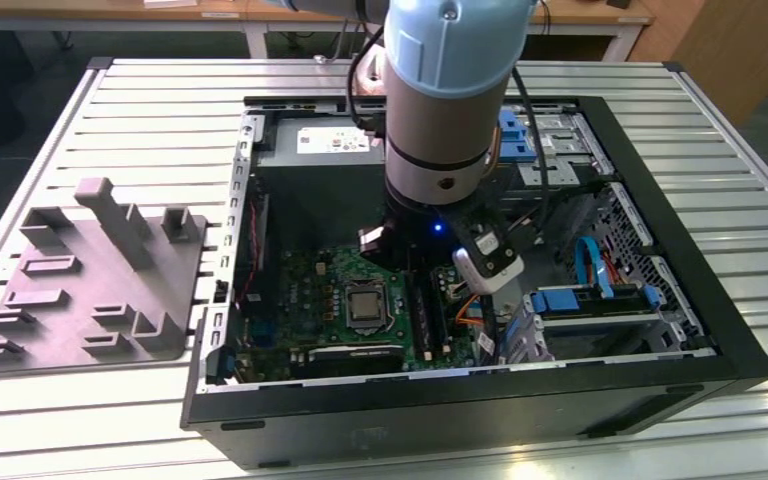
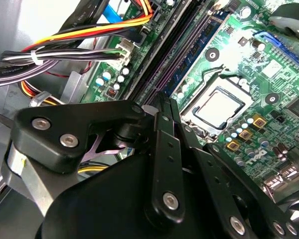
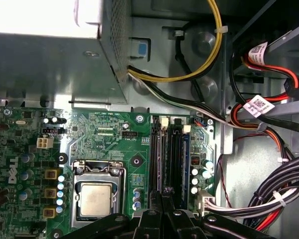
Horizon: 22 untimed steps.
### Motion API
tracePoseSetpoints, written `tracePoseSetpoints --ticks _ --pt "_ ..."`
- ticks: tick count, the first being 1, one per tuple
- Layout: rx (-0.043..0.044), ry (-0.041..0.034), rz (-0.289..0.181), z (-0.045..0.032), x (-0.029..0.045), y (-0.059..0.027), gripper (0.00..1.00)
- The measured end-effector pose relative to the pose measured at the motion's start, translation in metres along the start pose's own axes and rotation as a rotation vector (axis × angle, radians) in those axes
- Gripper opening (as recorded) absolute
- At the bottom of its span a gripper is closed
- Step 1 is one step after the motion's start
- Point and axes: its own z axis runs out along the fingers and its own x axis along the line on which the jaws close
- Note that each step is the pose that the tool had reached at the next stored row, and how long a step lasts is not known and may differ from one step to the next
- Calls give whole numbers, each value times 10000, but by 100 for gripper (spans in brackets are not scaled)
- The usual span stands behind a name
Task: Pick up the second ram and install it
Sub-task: 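Insert the second ram into the second slot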
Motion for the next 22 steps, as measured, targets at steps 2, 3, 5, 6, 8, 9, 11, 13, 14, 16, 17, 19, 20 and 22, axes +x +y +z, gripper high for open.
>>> tracePoseSetpoints --ticks 2,3,5,6,8,9,11,13,14,16,17,19,20,22 --pt "-4 -2 1 6 0 0 11" --pt "-6 -2 1 11 0 0 11" --pt "-3 0 2 14 1 -1 11" --pt "-4 0 2 14 1 -1 11" --pt "-6 -1 2 14 1 -1 11" --pt "-7 -2 2 15 1 -1 11" --pt "-8 -2 3 18 2 -3 11" --pt "-6 -1 2 18 1 -3 11" --pt "-6 -1 2 18 1 -3 11" --pt "-6 -1 10 19 1 -3 11" --pt "-5 -3 26 19 1 -3 11" --pt "-3 -5 59 19 1 -3 11" --pt "-3 -6 76 19 1 -3 11" --pt "-1 -8 108 19 1 -3 11"
